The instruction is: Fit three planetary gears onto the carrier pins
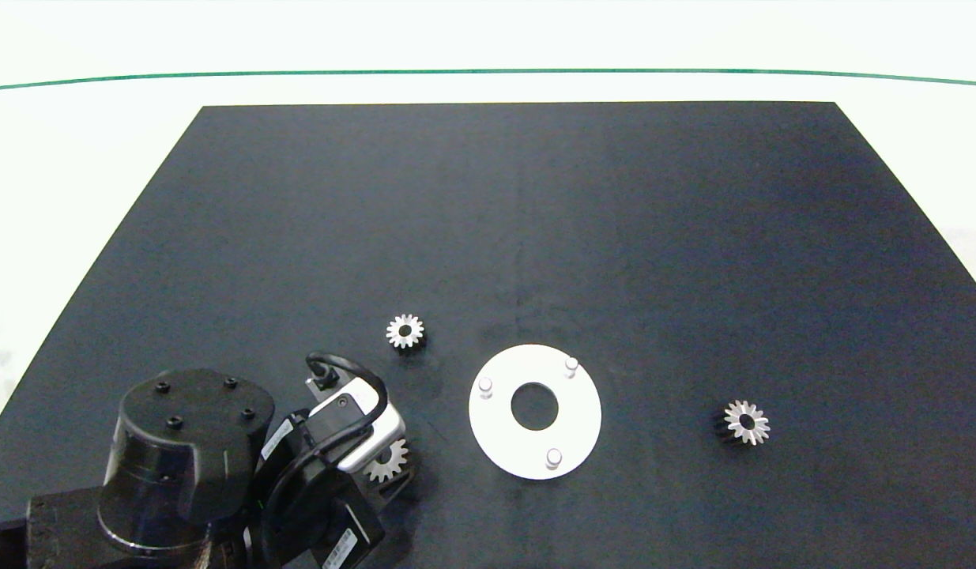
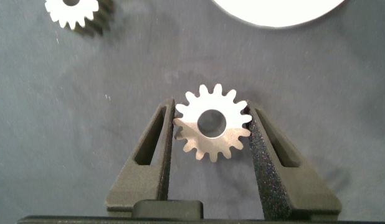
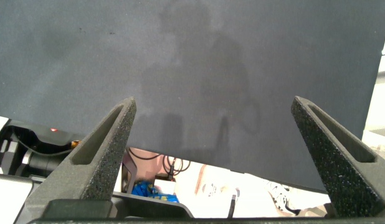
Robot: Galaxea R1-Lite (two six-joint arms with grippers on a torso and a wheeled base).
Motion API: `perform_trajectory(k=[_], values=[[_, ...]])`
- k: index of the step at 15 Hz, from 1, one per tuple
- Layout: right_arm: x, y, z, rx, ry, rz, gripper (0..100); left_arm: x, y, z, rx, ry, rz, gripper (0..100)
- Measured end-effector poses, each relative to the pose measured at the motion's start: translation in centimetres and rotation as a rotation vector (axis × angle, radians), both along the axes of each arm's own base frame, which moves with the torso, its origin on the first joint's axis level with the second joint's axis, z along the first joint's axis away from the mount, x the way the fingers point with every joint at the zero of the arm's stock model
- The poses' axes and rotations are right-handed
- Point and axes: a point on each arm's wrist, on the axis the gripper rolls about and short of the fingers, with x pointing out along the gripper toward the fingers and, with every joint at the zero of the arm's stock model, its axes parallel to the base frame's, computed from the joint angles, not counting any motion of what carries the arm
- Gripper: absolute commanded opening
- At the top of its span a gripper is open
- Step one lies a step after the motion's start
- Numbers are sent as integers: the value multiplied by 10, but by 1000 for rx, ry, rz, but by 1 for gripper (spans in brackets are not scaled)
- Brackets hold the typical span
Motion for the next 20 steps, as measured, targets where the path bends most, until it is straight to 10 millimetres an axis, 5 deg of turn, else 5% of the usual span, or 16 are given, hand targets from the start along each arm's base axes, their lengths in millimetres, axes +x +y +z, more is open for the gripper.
perform_trajectory(k=[11,20], values=[[0,-1,0,-11,-2,-44,100,-29,-21,22,-57,-35,-82,0],[-5,-1,21,13,-79,-38,100,-13,-58,32,-12,-1,-112,0]])
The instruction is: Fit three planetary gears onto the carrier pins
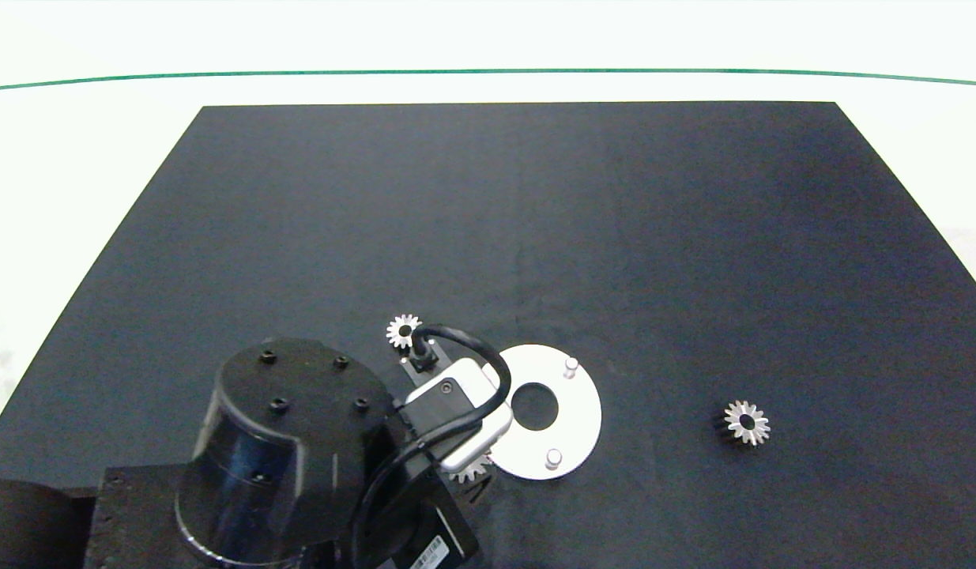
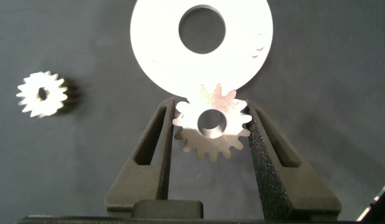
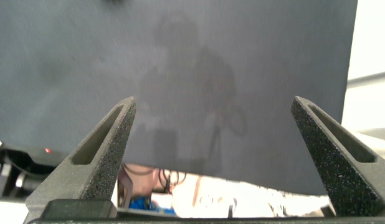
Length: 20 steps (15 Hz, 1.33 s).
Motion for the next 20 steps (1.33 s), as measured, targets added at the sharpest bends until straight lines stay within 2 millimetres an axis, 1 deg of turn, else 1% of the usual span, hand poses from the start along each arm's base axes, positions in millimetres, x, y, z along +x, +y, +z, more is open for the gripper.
perform_trajectory(k=[2,5,9,13,18,20], values=[[-2,0,9,4,-34,8,100,2,-13,-6,3,8,-17,0],[-5,-1,21,8,-74,24,100,2,-32,-8,-2,11,-52,0],[-8,-1,28,10,-100,30,100,-3,-54,-13,12,19,-101,0],[-8,-2,30,15,-105,70,100,0,-65,-13,12,13,-112,0],[-7,-3,29,16,-95,102,100,5,-74,-16,45,21,-117,0],[-7,-3,26,15,-84,103,100,9,-76,-13,50,18,-112,0]])
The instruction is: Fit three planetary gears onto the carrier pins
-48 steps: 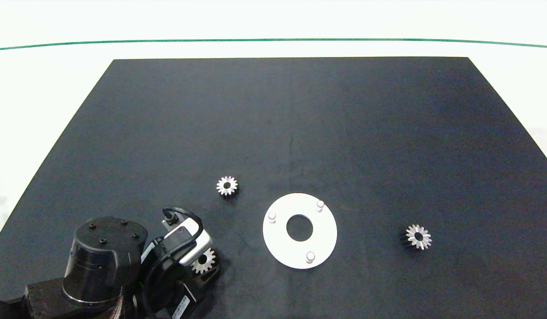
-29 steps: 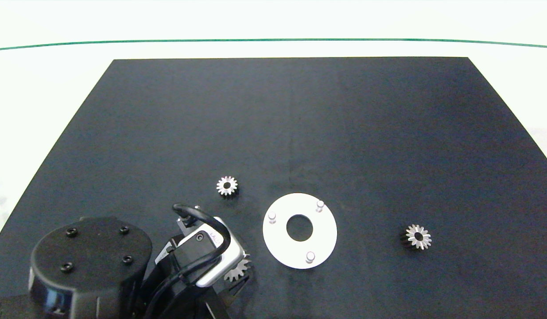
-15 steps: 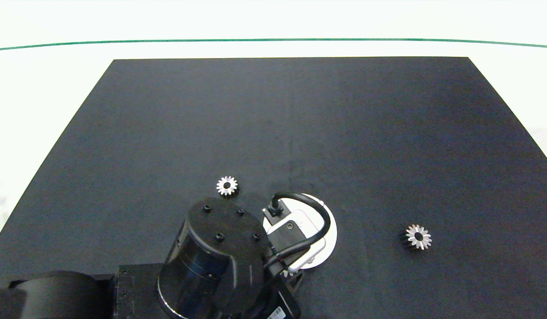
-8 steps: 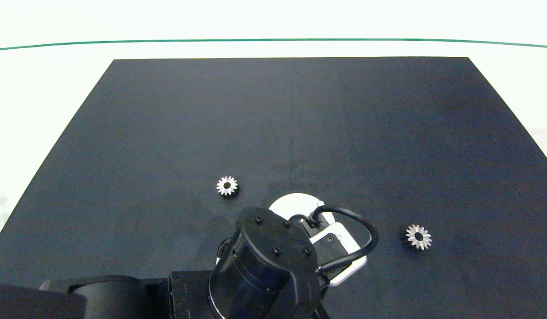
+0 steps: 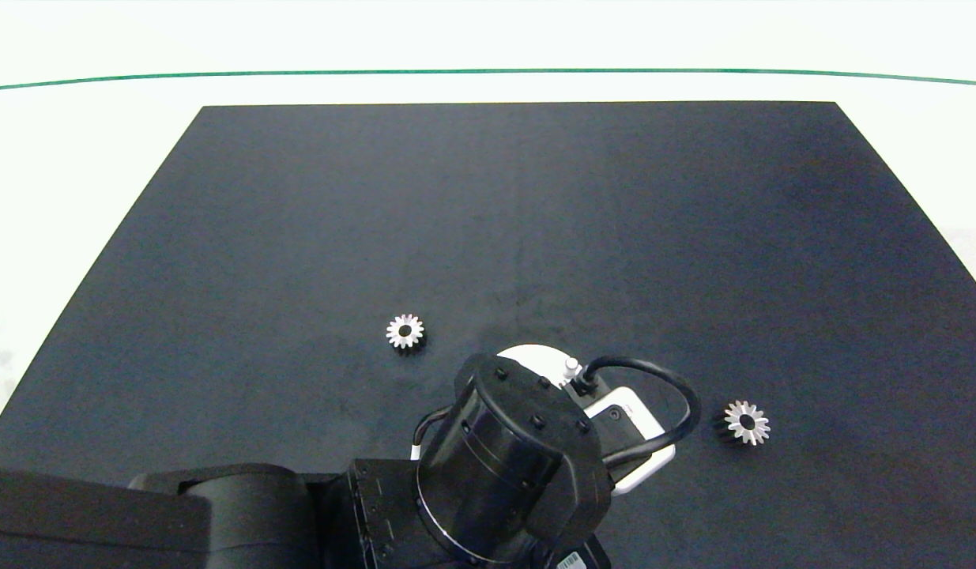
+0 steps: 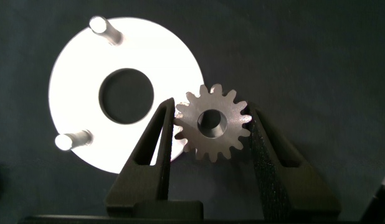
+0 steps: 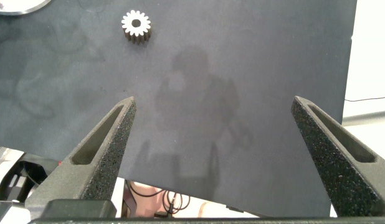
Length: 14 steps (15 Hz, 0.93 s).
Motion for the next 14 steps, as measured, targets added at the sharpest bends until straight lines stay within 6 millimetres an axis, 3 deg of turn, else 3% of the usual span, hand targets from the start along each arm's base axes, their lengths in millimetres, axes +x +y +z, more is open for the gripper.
perform_trajectory(k=[14], values=[[0,0,-4,-2,8,-1,100,12,2,-5,25,-1,32,0]])
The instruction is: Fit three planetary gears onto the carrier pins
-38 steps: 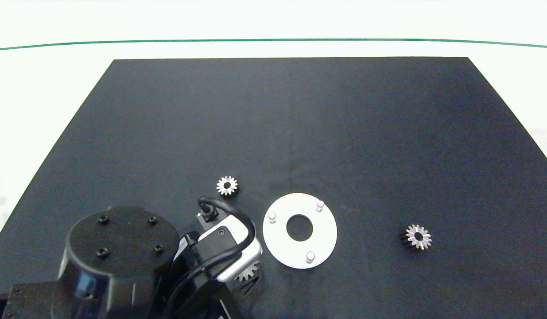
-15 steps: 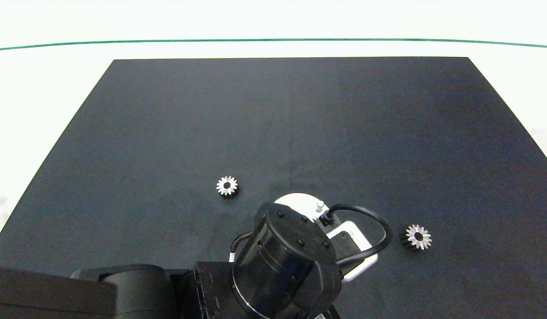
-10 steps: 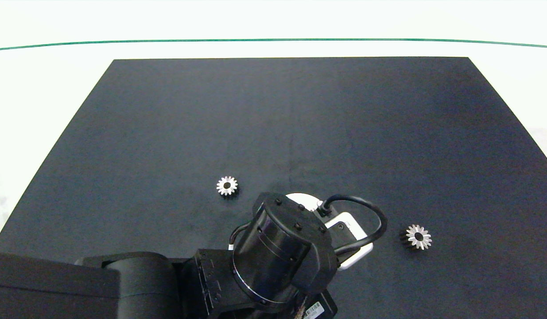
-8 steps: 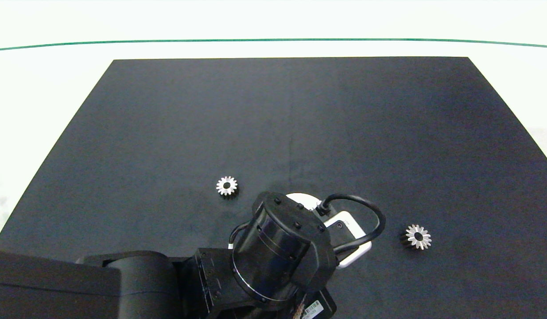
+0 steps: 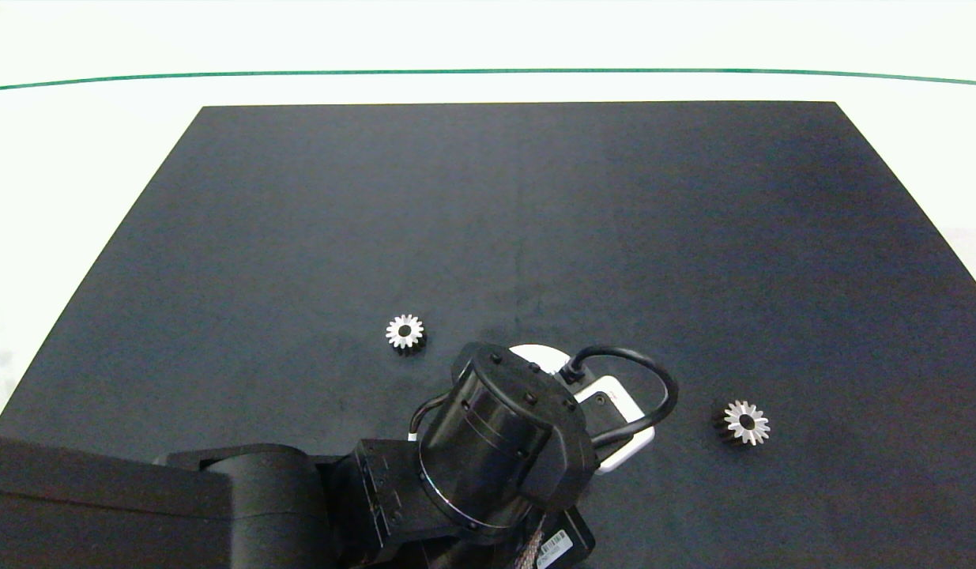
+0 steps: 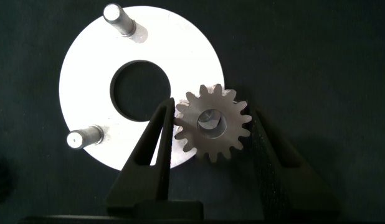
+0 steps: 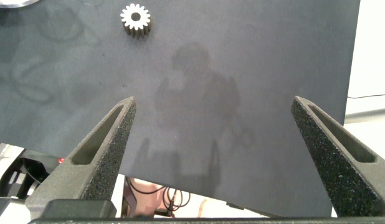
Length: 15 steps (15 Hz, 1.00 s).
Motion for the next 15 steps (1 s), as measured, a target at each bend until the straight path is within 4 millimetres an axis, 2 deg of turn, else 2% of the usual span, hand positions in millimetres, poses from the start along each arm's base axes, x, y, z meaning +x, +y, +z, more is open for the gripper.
perform_trajectory(k=[15], values=[[-2,0,-3,1,-6,0,100,8,1,-5,13,-4,16,0]])
